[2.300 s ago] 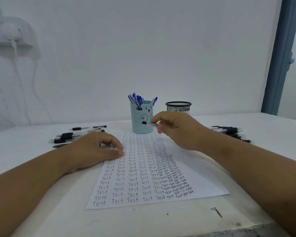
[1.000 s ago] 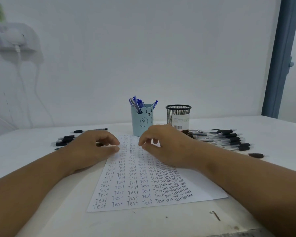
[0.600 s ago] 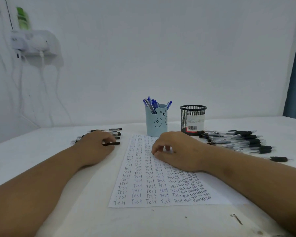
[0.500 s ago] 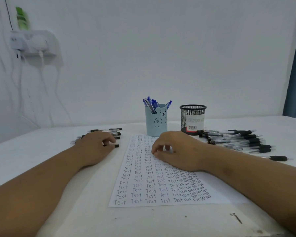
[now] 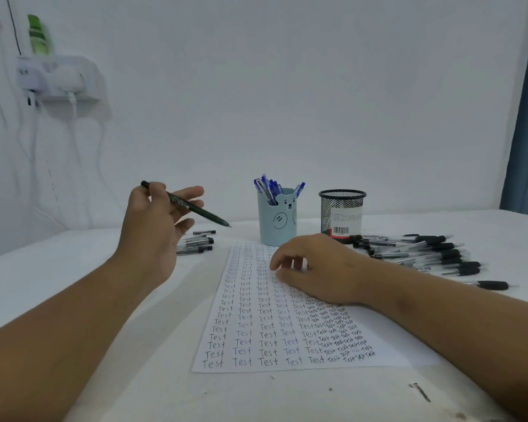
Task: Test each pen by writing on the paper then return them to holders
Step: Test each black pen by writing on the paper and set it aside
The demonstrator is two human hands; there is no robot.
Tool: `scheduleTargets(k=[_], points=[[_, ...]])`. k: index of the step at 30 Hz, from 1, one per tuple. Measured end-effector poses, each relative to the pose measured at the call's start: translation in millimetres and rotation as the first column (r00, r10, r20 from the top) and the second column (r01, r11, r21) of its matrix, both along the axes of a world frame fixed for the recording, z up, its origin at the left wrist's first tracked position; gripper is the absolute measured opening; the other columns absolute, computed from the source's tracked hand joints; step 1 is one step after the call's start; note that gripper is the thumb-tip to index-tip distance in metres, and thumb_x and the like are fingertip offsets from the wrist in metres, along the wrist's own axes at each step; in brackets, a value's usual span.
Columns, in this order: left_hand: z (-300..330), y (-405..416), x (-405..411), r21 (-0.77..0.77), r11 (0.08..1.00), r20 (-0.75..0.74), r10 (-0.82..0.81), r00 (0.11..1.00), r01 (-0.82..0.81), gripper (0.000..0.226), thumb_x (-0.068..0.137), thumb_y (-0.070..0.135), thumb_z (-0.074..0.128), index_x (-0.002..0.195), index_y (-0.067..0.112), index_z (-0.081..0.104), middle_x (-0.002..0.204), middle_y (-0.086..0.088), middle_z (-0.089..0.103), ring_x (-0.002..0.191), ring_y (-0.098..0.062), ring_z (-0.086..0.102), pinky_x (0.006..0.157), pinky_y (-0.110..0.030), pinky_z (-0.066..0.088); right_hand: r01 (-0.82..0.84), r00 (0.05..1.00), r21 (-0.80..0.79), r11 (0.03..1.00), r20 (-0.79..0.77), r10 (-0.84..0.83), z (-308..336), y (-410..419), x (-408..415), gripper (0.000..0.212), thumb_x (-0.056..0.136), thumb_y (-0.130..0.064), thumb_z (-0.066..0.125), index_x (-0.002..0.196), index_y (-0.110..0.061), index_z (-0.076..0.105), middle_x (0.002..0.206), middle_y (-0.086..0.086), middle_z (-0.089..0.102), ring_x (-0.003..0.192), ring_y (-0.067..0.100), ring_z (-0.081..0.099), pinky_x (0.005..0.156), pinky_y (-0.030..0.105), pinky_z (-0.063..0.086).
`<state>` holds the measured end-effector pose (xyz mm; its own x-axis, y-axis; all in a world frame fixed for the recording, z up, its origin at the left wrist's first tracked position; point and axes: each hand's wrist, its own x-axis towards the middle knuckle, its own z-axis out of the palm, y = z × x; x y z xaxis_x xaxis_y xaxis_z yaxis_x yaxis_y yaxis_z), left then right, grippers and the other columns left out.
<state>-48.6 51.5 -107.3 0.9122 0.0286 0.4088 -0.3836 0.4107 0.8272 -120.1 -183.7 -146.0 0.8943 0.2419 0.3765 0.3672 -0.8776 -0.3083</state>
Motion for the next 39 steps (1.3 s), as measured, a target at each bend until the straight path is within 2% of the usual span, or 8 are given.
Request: scheduleTargets(k=[6, 13, 19, 24, 28, 30, 34, 39], points=[[-10, -13, -1, -0.002, 0.977, -0.044, -0.213, 0.976, 0.214, 0.020, 0.109, 0.028, 0.037, 0.094, 0.016, 0.042, 0.102, -0.007, 0.077, 0.091, -0.019, 0.075, 0.078, -0.025, 0.057, -0.008, 0.989, 0.249, 0.968, 0.145, -0.029, 2, -10, 2, 0.022, 0.089, -0.022, 0.074, 0.110, -0.028, 0.070, 0.085, -0.011, 0.069, 0.074, 0.007, 0.061, 0.068, 0.017, 0.048], [-18, -26, -9, 0.060, 0.946, -0.078, -0.315, 0.946, 0.319, 0.014, 0.108, 0.020, 0.040, 0.098, 0.012, 0.042, 0.105, -0.013, 0.076, 0.101, -0.027, 0.073, 0.079, -0.027, 0.061, -0.036, 0.968, 0.171, 0.985, 0.252, -0.008, 9, -6, -4, 0.037, 0.080, -0.039, 0.082, 0.114, -0.029, 0.071, 0.088, -0.012, 0.063, 0.073, 0.011, 0.054, 0.063, 0.016, 0.043], [-21, -34, -19, 0.080, 0.918, -0.130, -0.378, 0.917, 0.389, 0.008, 0.106, 0.014, 0.044, 0.102, 0.007, 0.047, 0.105, -0.016, 0.075, 0.096, -0.033, 0.074, 0.081, -0.032, 0.062, 0.001, 0.946, 0.127, 0.992, 0.322, -0.042, 12, -3, -3, 0.014, 0.084, -0.037, 0.079, 0.096, -0.029, 0.079, 0.070, -0.011, 0.054, 0.065, 0.001, 0.049, 0.057, 0.022, 0.031], [-29, -31, -11, 0.283, 0.881, -0.151, -0.350, 0.924, 0.380, 0.016, 0.101, 0.016, 0.055, 0.102, 0.001, 0.058, 0.119, -0.018, 0.068, 0.102, -0.029, 0.072, 0.087, -0.033, 0.060, 0.081, 0.971, 0.104, 0.991, 0.216, -0.102, 13, -9, -5, 0.004, 0.086, -0.025, 0.076, 0.087, -0.022, 0.078, 0.060, -0.008, 0.061, 0.054, 0.005, 0.050, 0.056, 0.025, 0.045], [-38, -21, -3, 0.739, 0.664, 0.027, -0.195, 0.980, 0.112, 0.015, 0.091, 0.036, 0.069, 0.103, 0.027, 0.068, 0.106, 0.011, 0.072, 0.104, -0.003, 0.065, 0.090, -0.019, 0.051, 0.235, 0.964, 0.101, 0.967, 0.104, -0.245, 16, -21, -7, 0.011, 0.085, -0.023, 0.072, 0.074, -0.021, 0.068, 0.061, -0.006, 0.060, 0.052, 0.006, 0.046, 0.053, 0.022, 0.041], [-39, -18, -2, 0.862, 0.506, 0.117, -0.156, 0.981, -0.023, 0.010, 0.090, 0.041, 0.069, 0.099, 0.035, 0.069, 0.103, 0.019, 0.070, 0.098, 0.010, 0.061, 0.079, -0.007, 0.042, 0.235, 0.968, 0.338, 0.911, 0.000, -0.250, 15, -26, -9, 0.014, 0.085, -0.016, 0.065, 0.072, -0.011, 0.064, 0.065, 0.006, 0.064, 0.050, 0.011, 0.048, 0.049, 0.024, 0.041], [-38, -14, -1, 0.954, 0.297, 0.095, -0.151, 0.984, -0.047, 0.009, 0.086, 0.048, 0.072, 0.094, 0.043, 0.073, 0.111, 0.023, 0.063, 0.102, 0.006, 0.056, 0.092, -0.028, 0.042, 0.220, 0.973, 0.725, 0.653, -0.212, -0.092, 13, -26, -13, 0.025, 0.085, -0.004, 0.066, 0.063, -0.010, 0.056, 0.059, 0.013, 0.054, 0.045, 0.018, 0.041, 0.044, 0.020, 0.029], [-35, -11, -2, 0.974, 0.215, 0.106, -0.159, 0.982, -0.071, 0.012, 0.086, 0.048, 0.072, 0.096, 0.041, 0.073, 0.108, 0.028, 0.059, 0.099, 0.013, 0.049, 0.084, -0.021, 0.038, 0.252, 0.967, 0.666, 0.702, -0.210, -0.148, 9, -24, -8, 0.045, 0.086, -0.021, 0.079, 0.056, -0.014, 0.046, 0.046, 0.007, 0.043, 0.036, 0.016, 0.035, 0.041, 0.019, 0.031]])
